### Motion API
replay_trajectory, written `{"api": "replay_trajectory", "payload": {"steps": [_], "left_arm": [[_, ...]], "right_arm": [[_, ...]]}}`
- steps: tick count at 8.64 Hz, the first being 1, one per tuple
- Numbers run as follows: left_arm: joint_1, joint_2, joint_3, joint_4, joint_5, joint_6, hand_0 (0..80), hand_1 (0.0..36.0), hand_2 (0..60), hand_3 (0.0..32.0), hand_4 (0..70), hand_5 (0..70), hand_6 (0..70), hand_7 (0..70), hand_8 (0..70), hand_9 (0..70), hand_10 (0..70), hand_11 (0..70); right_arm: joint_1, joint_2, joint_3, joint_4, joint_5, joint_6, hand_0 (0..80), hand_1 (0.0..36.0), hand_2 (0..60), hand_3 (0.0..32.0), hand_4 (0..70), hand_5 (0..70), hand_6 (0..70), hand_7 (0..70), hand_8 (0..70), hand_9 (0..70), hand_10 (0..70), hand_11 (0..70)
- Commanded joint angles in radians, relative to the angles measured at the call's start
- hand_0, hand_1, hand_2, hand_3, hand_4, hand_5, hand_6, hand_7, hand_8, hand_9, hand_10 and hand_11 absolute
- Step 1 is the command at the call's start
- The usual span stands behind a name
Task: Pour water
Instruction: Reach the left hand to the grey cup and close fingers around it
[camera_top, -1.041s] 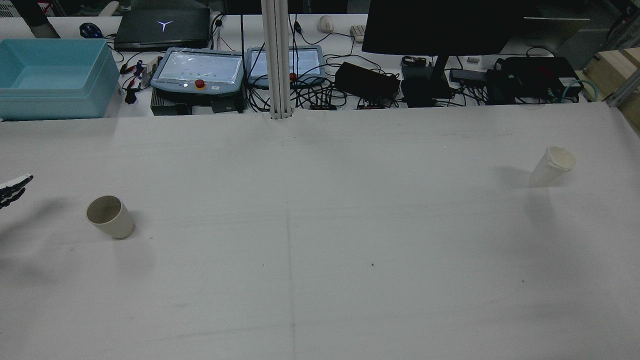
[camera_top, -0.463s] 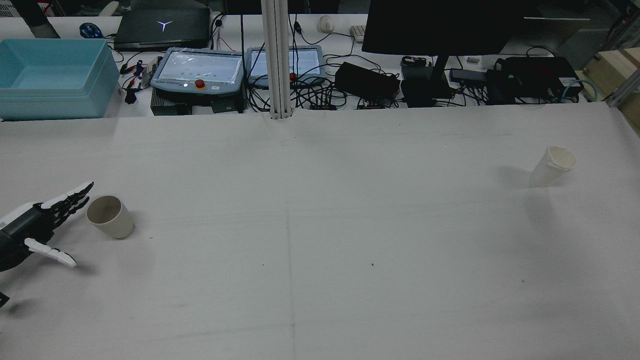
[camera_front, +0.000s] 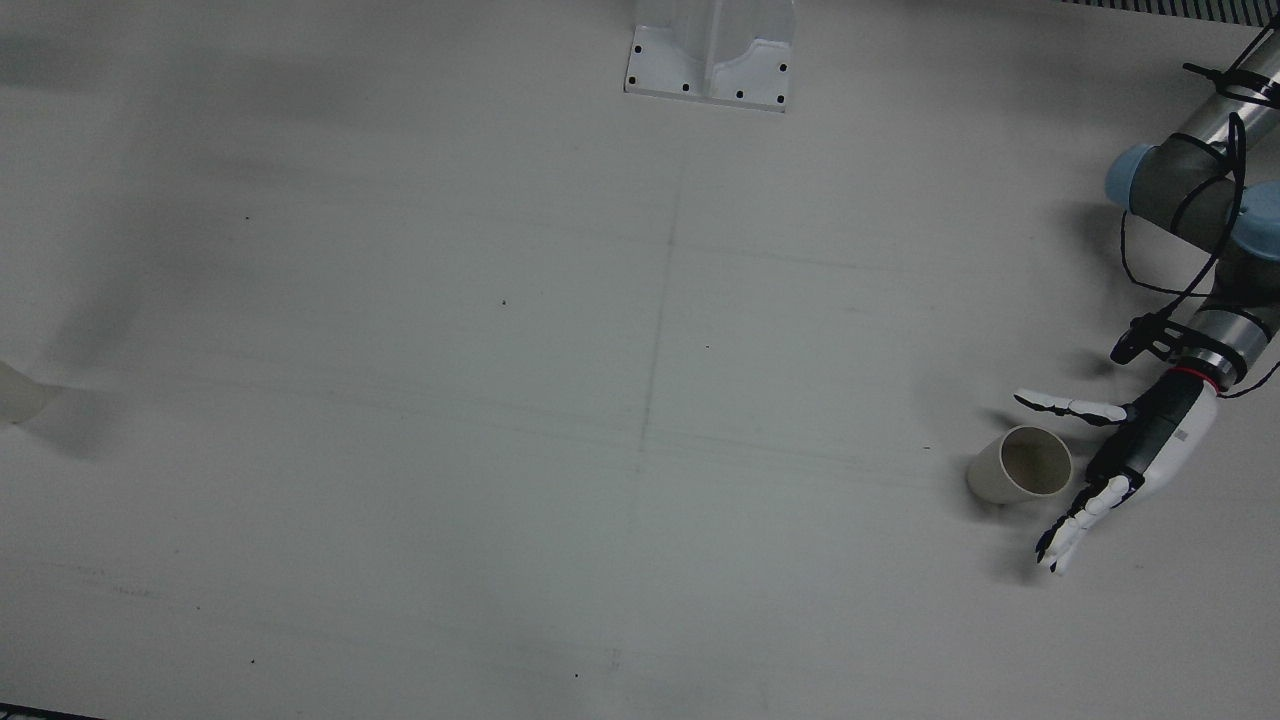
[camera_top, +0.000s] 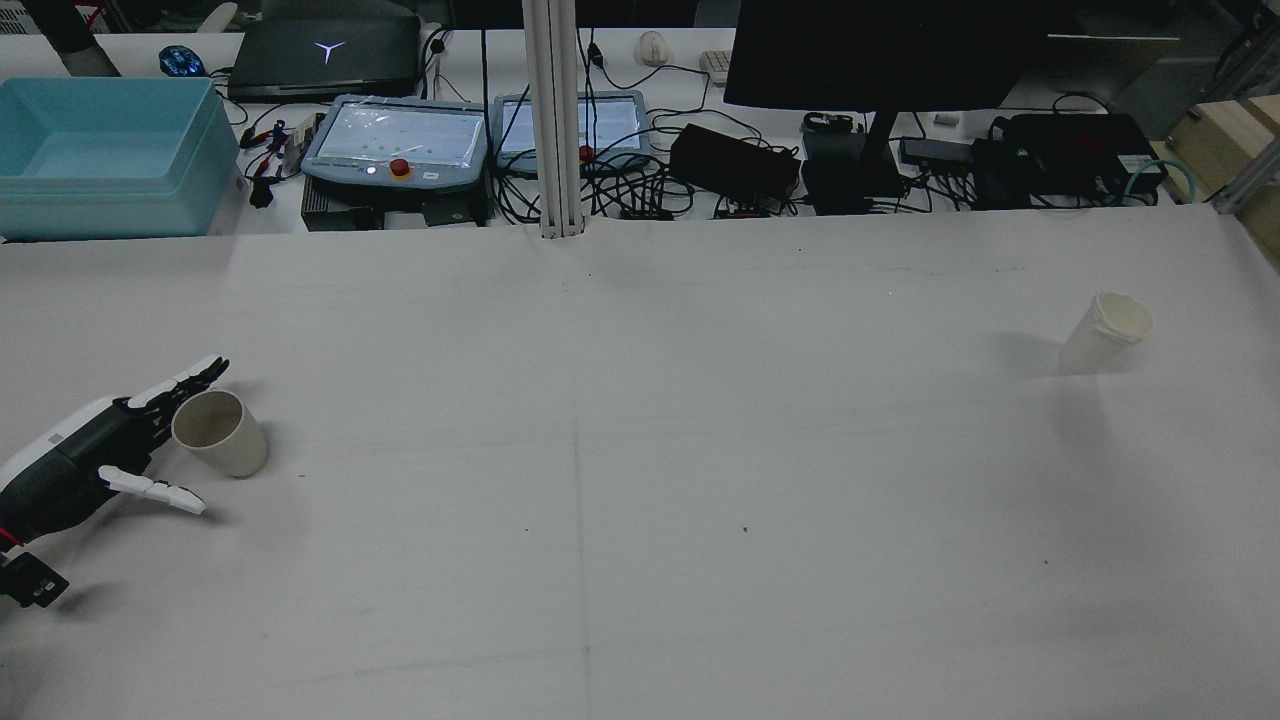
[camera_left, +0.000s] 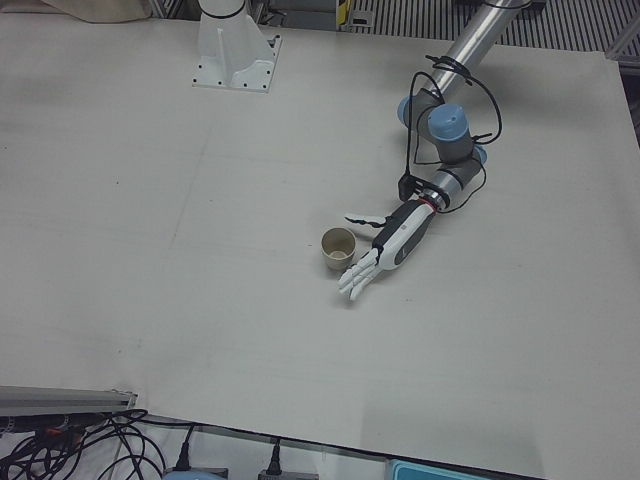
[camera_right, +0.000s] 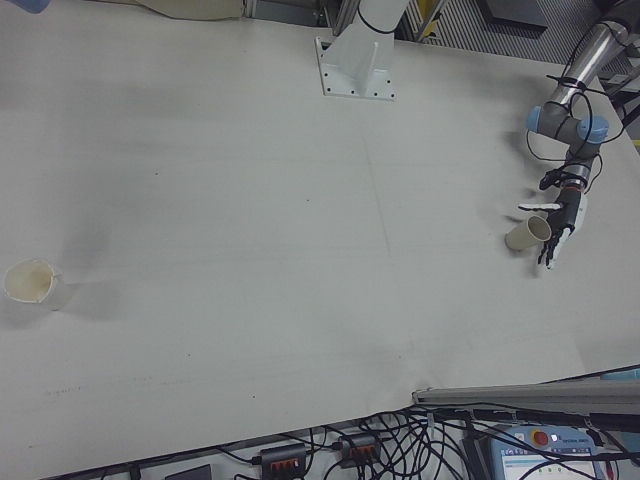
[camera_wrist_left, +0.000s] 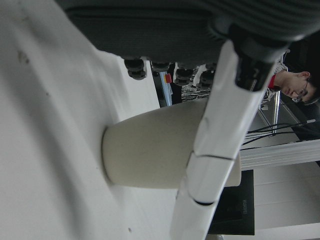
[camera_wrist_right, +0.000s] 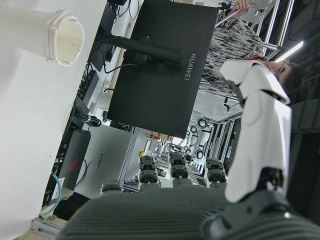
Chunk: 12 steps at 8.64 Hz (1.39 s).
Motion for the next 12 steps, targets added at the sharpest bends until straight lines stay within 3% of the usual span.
{"api": "replay_trajectory", "payload": {"steps": [1,3,4,5,8,10,11,12], "left_arm": [[0.001,-0.052,0.011,0.047,-0.001,-0.013,80.0,32.7,3.8,0.0,15.9,0.0,7.7,2.9,0.5,0.0,1.9,6.3],[0.001,-0.066,0.007,0.058,-0.001,-0.013,79.5,29.5,4.0,0.0,19.4,0.6,7.6,3.0,0.5,0.0,2.0,6.2],[0.001,-0.066,-0.001,0.061,-0.002,-0.014,80.0,29.4,2.2,0.0,19.9,22.6,7.8,3.5,0.5,0.0,2.4,6.7],[0.001,-0.069,-0.006,0.062,-0.002,-0.014,80.0,30.5,2.4,0.0,18.9,70.0,8.1,4.1,0.6,0.0,2.9,7.4],[0.000,-0.069,-0.009,0.076,-0.027,-0.040,80.0,31.9,8.6,0.0,33.6,70.0,9.0,6.1,1.4,0.0,4.1,8.6],[0.001,-0.069,-0.010,0.099,-0.035,-0.069,80.0,36.0,7.0,0.0,42.1,70.0,11.9,9.2,3.3,0.4,6.1,12.7],[0.000,-0.069,-0.012,0.107,-0.035,-0.089,80.0,36.0,31.4,0.0,41.2,70.0,12.4,9.2,3.7,0.4,6.6,13.8],[0.000,-0.069,-0.039,0.140,-0.035,-0.106,80.0,36.0,60.0,0.0,41.0,70.0,12.4,9.2,3.5,0.4,6.4,13.6]], "right_arm": [[0.000,0.001,-0.001,0.000,0.000,0.000,52.4,26.9,29.3,0.0,0.0,8.5,13.6,11.1,8.6,12.1,0.0,0.0],[0.002,0.001,-0.001,0.000,0.000,0.000,52.2,26.6,28.6,0.0,0.0,8.3,12.8,9.7,8.3,11.4,0.0,0.0],[0.002,0.001,-0.002,0.000,0.000,0.000,52.0,26.5,28.2,0.0,0.0,8.2,12.3,9.1,7.9,11.0,0.0,0.0],[0.003,-0.001,-0.002,0.000,0.000,0.000,52.2,26.6,28.1,0.0,0.0,8.2,12.0,8.5,7.7,10.6,0.0,0.0],[0.003,0.001,-0.004,0.000,0.000,0.000,52.2,26.8,28.6,0.0,0.0,8.0,11.5,7.7,7.1,9.8,0.0,0.0],[0.003,0.001,-0.004,0.000,0.000,0.002,52.4,26.9,28.7,0.0,0.0,7.9,11.0,7.1,6.9,9.6,0.0,0.0],[0.003,0.001,-0.002,0.000,0.000,0.002,52.3,26.8,28.4,0.0,0.0,7.9,10.9,6.7,6.8,9.4,0.0,0.0],[0.007,0.001,-0.001,0.002,0.001,0.006,52.3,26.9,28.6,0.0,0.0,8.0,11.0,6.8,7.2,9.8,0.0,0.0]]}}
